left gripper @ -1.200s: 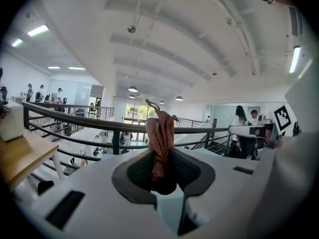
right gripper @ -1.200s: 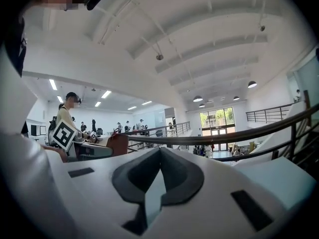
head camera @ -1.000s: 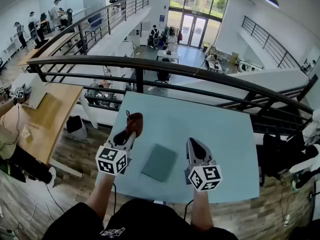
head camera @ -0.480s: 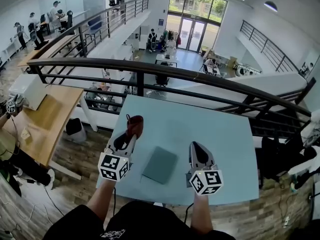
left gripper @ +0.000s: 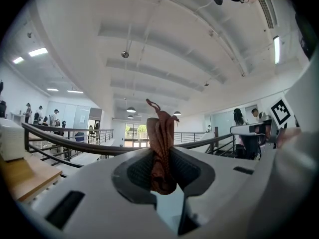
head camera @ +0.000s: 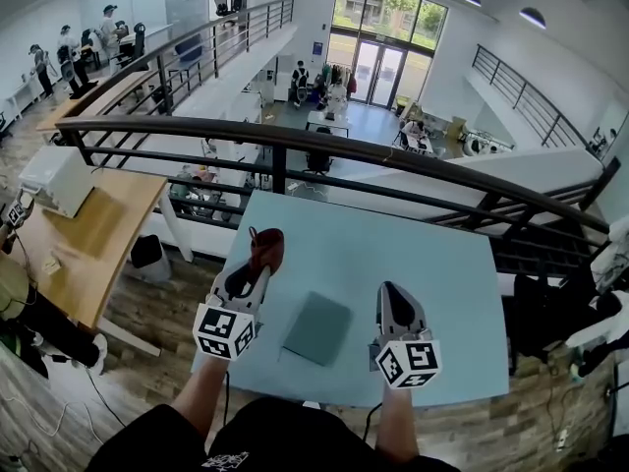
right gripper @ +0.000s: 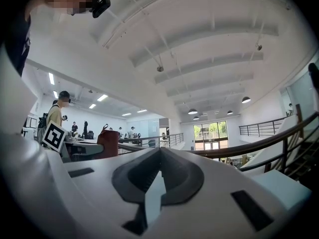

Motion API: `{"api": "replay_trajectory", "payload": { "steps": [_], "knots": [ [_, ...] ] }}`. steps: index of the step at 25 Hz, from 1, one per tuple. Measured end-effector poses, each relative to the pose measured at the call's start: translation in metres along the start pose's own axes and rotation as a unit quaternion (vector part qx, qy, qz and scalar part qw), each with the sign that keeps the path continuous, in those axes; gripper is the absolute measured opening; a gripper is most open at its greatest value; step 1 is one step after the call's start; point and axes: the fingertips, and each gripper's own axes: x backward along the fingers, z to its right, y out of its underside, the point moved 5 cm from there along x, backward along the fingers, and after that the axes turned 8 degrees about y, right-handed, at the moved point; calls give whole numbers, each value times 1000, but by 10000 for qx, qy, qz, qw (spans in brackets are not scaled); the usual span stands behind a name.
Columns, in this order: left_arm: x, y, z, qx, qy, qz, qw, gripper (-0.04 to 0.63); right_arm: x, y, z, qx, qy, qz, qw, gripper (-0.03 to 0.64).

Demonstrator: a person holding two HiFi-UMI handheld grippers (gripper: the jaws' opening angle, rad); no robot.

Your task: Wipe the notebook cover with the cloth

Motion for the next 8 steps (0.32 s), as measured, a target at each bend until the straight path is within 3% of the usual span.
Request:
{"api": "replay_trajectory", "payload": {
  "steps": [8],
  "knots": [
    [9, 1, -4, 12, 95, 13, 10000, 87, 2, 4, -14, 7, -4, -63, 10000, 5]
  ]
}}
